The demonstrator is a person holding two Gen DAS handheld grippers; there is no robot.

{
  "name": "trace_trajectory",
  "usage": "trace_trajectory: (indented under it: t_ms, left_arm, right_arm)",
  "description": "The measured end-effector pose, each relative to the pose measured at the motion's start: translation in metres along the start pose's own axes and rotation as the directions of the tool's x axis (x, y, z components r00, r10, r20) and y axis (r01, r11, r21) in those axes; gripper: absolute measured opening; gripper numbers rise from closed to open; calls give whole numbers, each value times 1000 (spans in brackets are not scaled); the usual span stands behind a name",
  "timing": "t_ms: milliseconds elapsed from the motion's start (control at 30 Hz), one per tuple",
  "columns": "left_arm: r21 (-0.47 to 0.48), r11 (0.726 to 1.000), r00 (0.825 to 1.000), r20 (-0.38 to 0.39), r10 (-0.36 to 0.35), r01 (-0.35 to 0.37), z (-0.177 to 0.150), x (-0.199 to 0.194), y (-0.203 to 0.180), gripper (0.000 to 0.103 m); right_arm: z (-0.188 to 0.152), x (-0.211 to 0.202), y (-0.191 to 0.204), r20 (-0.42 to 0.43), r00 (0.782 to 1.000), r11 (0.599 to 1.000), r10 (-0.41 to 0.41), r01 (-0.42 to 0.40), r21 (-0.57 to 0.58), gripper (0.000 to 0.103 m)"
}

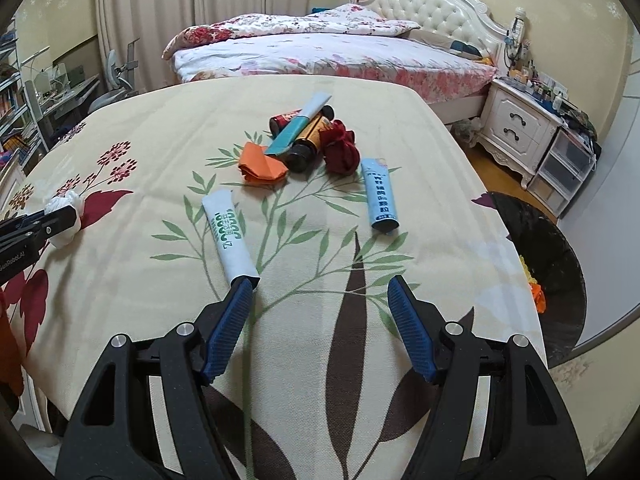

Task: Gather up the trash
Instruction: 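Grasp the white toothpaste tube with the right gripper while the left holds the tissue, then lift the tissue ball and toothpaste tube and carry both over the bin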

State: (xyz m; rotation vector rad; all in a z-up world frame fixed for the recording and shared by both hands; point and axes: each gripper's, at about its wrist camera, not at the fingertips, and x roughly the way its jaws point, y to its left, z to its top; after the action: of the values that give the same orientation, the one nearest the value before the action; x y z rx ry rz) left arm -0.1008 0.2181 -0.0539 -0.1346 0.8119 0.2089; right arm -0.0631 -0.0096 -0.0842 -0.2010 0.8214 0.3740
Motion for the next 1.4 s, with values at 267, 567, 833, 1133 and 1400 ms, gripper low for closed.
trace_trajectory:
  t_ms: [267,567,833,1133,1400]
  left_arm:
    - [-23,1000,1000,9,18,-17,1,-2,12,32]
    - [-32,999,1000,13,21,-21,1,-3,17,32]
    - [-32,999,1000,16,22,-22,0,-4,17,32]
    - [-23,1000,1000,19,7,-7,2,-3,11,32]
    - [15,999,998,31,-48,47,9,-4,-20,32]
  right_arm:
    - [-3,-2,8,-13,1000,999,15,-16,-36,69]
    - [7,0,13,20,999,999,27,-27,-25,68]
    - [27,22,32,4,996,995,87,-87,-42,63]
    - [28,32,37,-44,993,991,111,-114,-65,18]
    - [24,9,21,12,992,991,129,-129,-28,16]
